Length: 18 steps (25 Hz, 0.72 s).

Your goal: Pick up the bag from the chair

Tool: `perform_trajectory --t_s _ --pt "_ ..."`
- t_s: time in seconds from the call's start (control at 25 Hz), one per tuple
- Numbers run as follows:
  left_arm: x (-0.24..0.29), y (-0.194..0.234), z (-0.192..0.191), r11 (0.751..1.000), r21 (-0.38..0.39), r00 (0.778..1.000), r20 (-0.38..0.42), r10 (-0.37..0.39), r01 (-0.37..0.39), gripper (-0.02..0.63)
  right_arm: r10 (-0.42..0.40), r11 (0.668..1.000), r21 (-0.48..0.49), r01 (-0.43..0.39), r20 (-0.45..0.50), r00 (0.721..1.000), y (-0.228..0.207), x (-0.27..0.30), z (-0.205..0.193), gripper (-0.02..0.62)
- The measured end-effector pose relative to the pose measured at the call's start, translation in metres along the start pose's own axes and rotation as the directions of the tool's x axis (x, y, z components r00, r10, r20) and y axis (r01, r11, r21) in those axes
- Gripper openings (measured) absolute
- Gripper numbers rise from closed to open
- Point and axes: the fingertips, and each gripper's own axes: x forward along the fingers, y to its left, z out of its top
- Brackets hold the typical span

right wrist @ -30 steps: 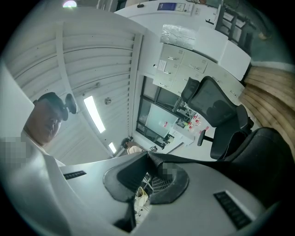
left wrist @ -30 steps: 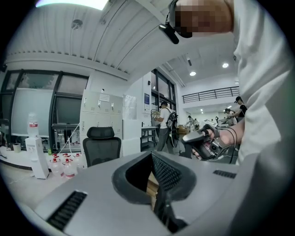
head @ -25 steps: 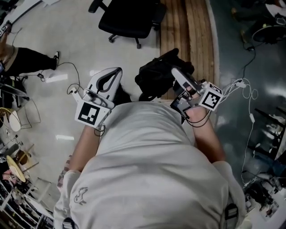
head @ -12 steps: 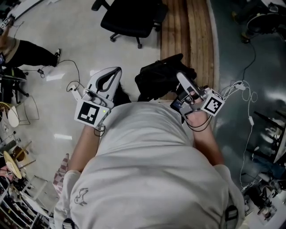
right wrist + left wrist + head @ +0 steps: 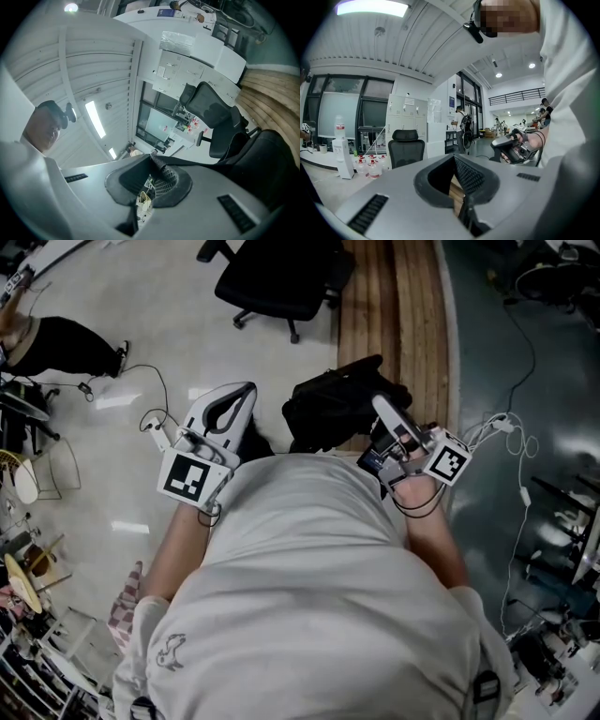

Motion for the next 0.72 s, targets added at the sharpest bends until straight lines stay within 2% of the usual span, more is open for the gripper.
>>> perform_trajectory --t_s 0.72 --pt "0.0031 0.0065 -0.0012 1.000 -0.016 1.000 0.006 -0.017 0.017 0.008 -0.020 1.000 -0.008 0.020 -0.004 1.000 -0.0014 0.0055 0.0074 0.034"
